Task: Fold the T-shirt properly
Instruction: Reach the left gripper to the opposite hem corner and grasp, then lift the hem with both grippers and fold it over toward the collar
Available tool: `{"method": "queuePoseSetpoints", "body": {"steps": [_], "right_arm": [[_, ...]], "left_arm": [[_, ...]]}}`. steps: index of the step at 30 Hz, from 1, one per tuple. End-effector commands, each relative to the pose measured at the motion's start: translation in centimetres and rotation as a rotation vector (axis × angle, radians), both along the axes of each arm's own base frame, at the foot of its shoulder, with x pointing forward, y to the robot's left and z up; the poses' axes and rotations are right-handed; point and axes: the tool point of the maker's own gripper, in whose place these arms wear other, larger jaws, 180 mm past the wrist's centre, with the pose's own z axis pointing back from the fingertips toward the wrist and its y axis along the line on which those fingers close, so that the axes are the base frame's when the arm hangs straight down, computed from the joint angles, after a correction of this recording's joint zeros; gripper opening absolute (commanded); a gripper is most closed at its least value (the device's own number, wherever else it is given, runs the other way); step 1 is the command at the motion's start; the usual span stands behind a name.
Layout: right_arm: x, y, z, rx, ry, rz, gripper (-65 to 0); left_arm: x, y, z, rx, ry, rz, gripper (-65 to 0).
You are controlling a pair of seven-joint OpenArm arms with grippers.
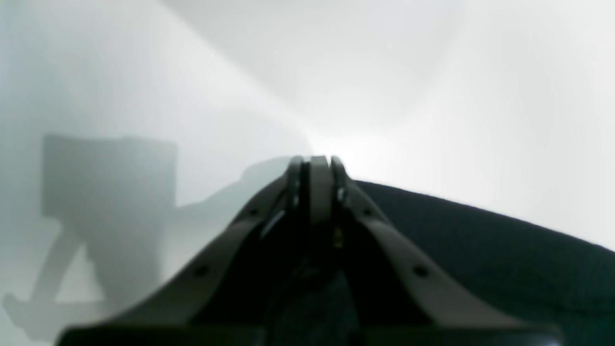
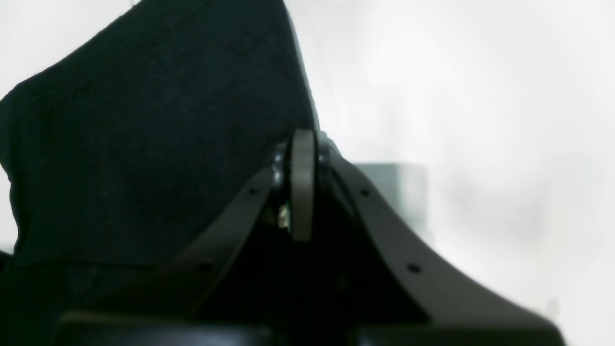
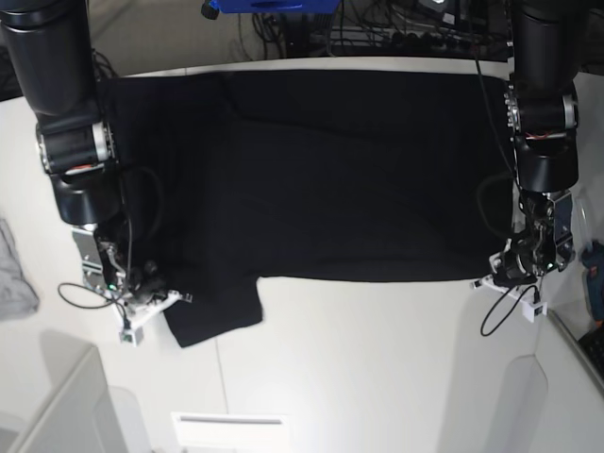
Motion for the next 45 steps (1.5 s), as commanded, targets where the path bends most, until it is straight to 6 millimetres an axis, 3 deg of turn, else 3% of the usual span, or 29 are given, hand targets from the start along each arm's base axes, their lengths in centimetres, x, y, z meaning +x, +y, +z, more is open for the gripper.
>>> {"method": "queuePoseSetpoints", "body": {"steps": [1, 10, 14, 19, 23, 28, 33, 40, 45], "right_arm": [[2.5, -0.2, 3.3, 0.007, -0.094, -0.001, -65.0], [1.6, -0.4, 4.9, -0.017, -0.182, 0.045, -65.0], [1.3, -1.7, 5.5, -0.051, -0.201, 0.007, -65.0], [0.4, -1.7, 6.5, -0.071, -0.247, 0.034, -65.0], [-0.3, -1.8, 6.7, -0.086, -0.262, 0.018, -65.0], [-2.0, -2.6, 6.6, -0.067, -0.25, -0.003, -65.0], [-3.7, -4.0, 8.1, -0.021, -0.265, -0.058, -65.0], [-6.7, -4.5, 7.8, -0.005, -0.243, -0.076, -65.0], [-9.0, -4.6, 7.9, 0.0, -0.257, -0.079, -65.0]], "left_arm": [[-0.1, 0.1, 0.3, 0.002, 0.02, -0.017, -65.0], [0.3, -2.0, 3.7, 0.047, -0.088, -0.118, -65.0], [0.5, -3.0, 5.3, 0.057, -0.104, -0.163, -65.0], [-1.1, -1.8, 7.3, 0.078, -0.175, -0.14, -65.0], [-2.5, -1.4, 7.3, 0.074, -0.152, -0.133, -65.0], [-3.8, -2.5, 8.0, 0.099, -0.163, -0.181, -65.0], [-5.3, -2.8, 8.9, 0.117, -0.187, -0.194, -65.0], [-7.4, -3.5, 10.9, -0.047, -0.242, -0.166, -65.0], [-9.5, -4.6, 10.3, -0.073, -0.226, -0.191, -65.0]]}}
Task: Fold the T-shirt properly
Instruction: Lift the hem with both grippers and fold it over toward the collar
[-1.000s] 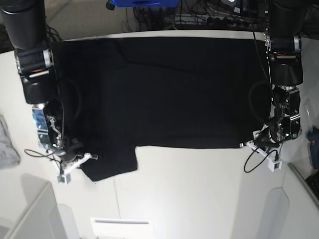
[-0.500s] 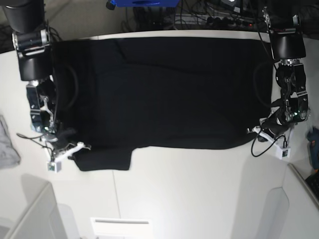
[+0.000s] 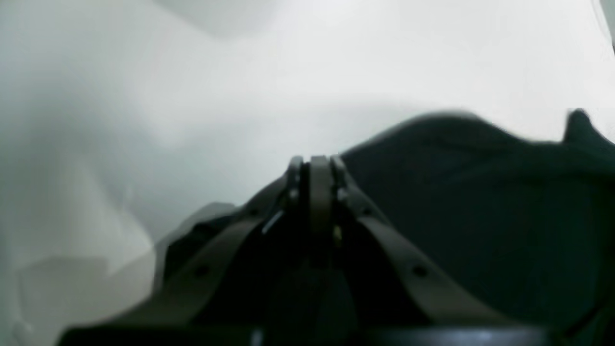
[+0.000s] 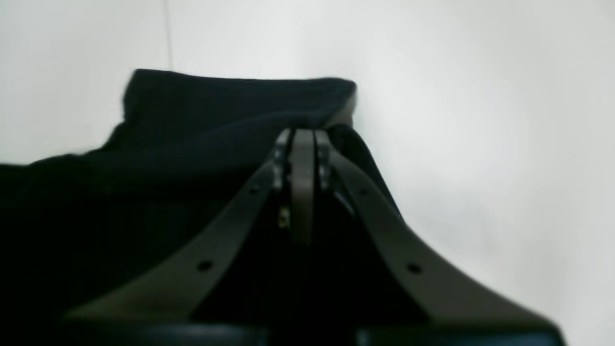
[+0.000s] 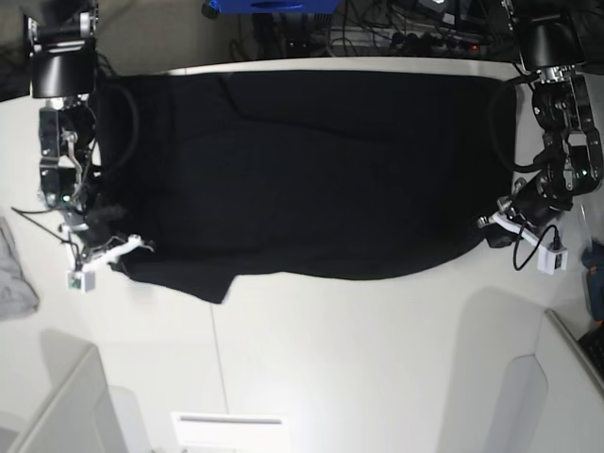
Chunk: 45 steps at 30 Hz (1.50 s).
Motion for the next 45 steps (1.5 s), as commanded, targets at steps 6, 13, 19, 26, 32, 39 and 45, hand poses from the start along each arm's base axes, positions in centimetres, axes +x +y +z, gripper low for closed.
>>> {"method": "queuePoseSetpoints", "body": {"steps": [6, 13, 19, 26, 32, 39, 45], "right_arm": [[-1.6, -0.9, 2.1, -0.015, -0.069, -0.01, -65.0], [-3.9, -0.5, 2.4, -0.002, -0.036, -0.007, -65.0], [-5.8, -1.0, 2.7, -0.006, -0.001, -0.015, -65.0], [-7.4, -0.7, 3.2, -0.018, -0.003, -0.002, -65.0], [-8.8, -0.7, 3.6, -0.026, -0.004, -0.003, -65.0], [-10.7, -1.2, 3.8, -0.019, -0.005, -0.044, -65.0], [-12.2, -0.5, 4.0, -0.025, 0.005, -0.023, -65.0]], "left_arm": [[-1.7, 2.1, 2.1, 0.047, -0.052, 0.035, -65.0], [-4.2, 2.4, 2.3, 0.084, -0.039, 0.032, -65.0], [-5.9, 2.6, 1.0, 0.088, 0.013, 0.033, -65.0], [-6.6, 2.6, 1.5, 0.127, 0.021, 0.0, -65.0], [-7.6, 2.1, 1.3, 0.135, 0.037, -0.017, -65.0], [-8.5, 1.2, 0.8, 0.153, 0.044, -0.111, -65.0], [-9.8, 2.7, 0.9, 0.179, 0.055, -0.095, -65.0]]}}
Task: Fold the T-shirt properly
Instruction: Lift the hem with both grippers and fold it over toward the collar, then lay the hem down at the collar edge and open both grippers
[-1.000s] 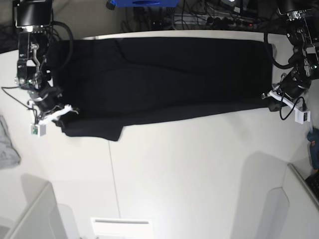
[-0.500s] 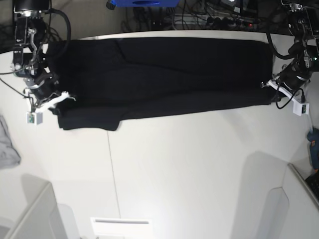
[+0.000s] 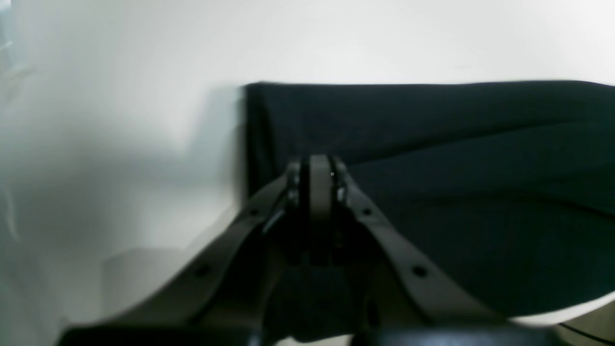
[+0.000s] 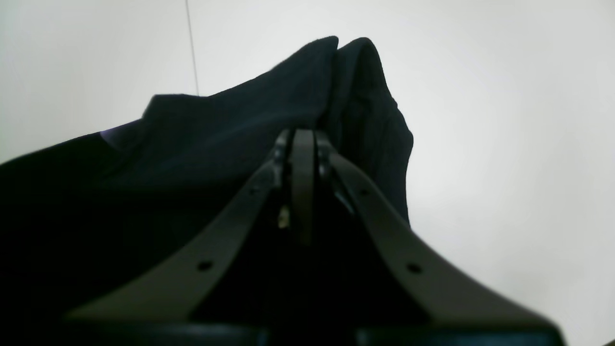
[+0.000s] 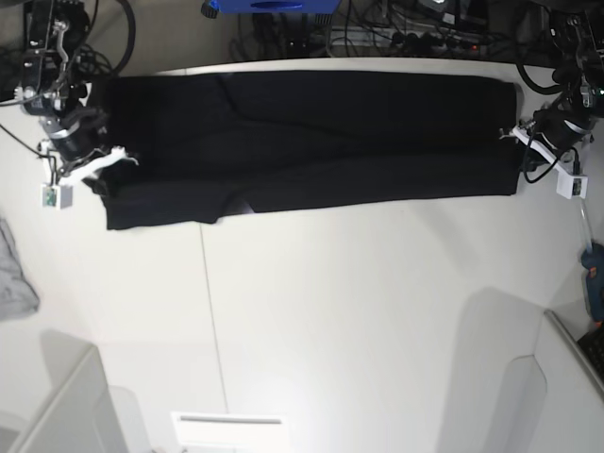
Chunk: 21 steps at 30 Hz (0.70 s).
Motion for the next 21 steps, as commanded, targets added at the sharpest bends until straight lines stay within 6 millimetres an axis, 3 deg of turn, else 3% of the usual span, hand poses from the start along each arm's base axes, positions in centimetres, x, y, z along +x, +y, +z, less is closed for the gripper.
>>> {"method": "queuePoseSetpoints", "body": {"steps": [1, 8, 21], "right_arm": [[0.4, -0.2, 1.4, -0.015, -0.048, 0.007, -65.0], [-1.5, -1.8, 1.3, -0.005, -0.041, -0.078, -65.0], [-4.1, -1.7, 0.3, -0.01, 0.015, -0.082, -65.0]], "left_arm": [[0.7, 0.1, 1.2, 0.008, -0.041, -0.016, -65.0], [0.4, 2.1, 2.2, 0.044, -0.061, 0.033, -65.0], [-0.3, 1.5, 2.3, 0.055, -0.051, 0.008, -65.0]]}}
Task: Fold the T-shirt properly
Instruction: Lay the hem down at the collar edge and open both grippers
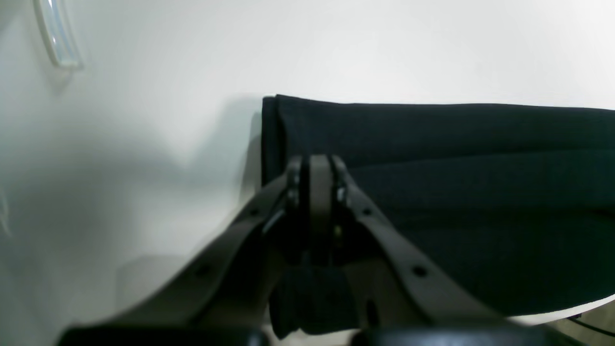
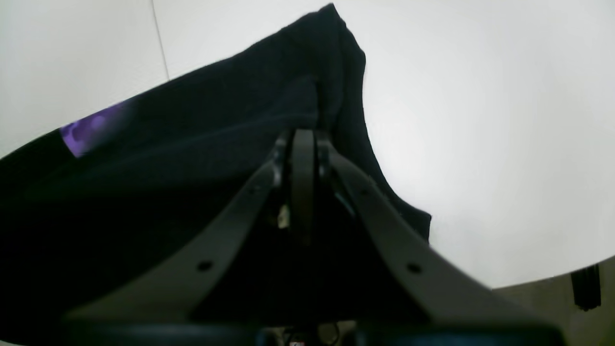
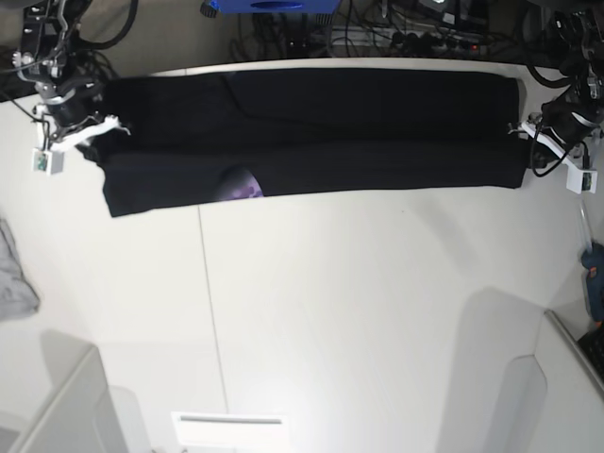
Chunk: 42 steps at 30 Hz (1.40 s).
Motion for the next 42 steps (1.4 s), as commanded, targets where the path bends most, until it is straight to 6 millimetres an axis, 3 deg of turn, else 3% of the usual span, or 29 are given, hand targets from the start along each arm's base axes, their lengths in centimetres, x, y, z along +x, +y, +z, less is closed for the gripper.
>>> {"method": "queuePoseSetpoints", "body": {"steps": [1, 4, 9, 17, 24, 36, 39, 40, 42], "right_arm": [[0.4, -0.3, 1.3, -0.024, -0.046, 0.01, -65.0], [0.3, 0.3, 1.3, 0.032, -0.057, -0.01, -65.0], [-0.8, -0.8, 1.7, 0.103, -0.061, -0.067, -65.0], [-2.3, 0.0, 0.2, 0.127, -0.007, -0.072, -65.0], [-3.2, 1.2, -2.0, 0.046, 0.059, -0.046, -65.0], [-3.6, 0.8, -2.4, -0.014, 0.075, -0.063, -65.0], [-3.7, 0.8, -2.5, -0.013, 0.079, -0.064, -65.0], [-3.7, 0.8, -2.5, -0.012, 0.08, -0.067, -61.8], [-4.0, 0.8, -2.6, -0.013, 0.086, -0.067, -49.2]], "left_arm": [[0.6, 0.5, 1.1, 0.022, -0.035, -0.007, -65.0], [0.4, 0.8, 0.9, 0.054, -0.022, -0.008, -65.0], [-0.2, 1.4, 0.4, 0.101, 0.005, -0.005, -65.0], [-1.8, 1.4, -0.5, 0.101, 0.053, -0.008, -65.0], [-2.4, 1.4, -0.9, 0.103, 0.073, -0.01, -65.0], [-3.4, 1.3, -1.5, 0.09, 0.095, 0.008, -65.0], [-3.4, 1.5, -1.4, 0.093, 0.094, 0.013, -45.9], [-3.4, 1.5, -1.4, 0.093, 0.094, 0.013, -40.5], [-3.4, 1.5, -1.4, 0.093, 0.094, 0.013, -31.1]]}}
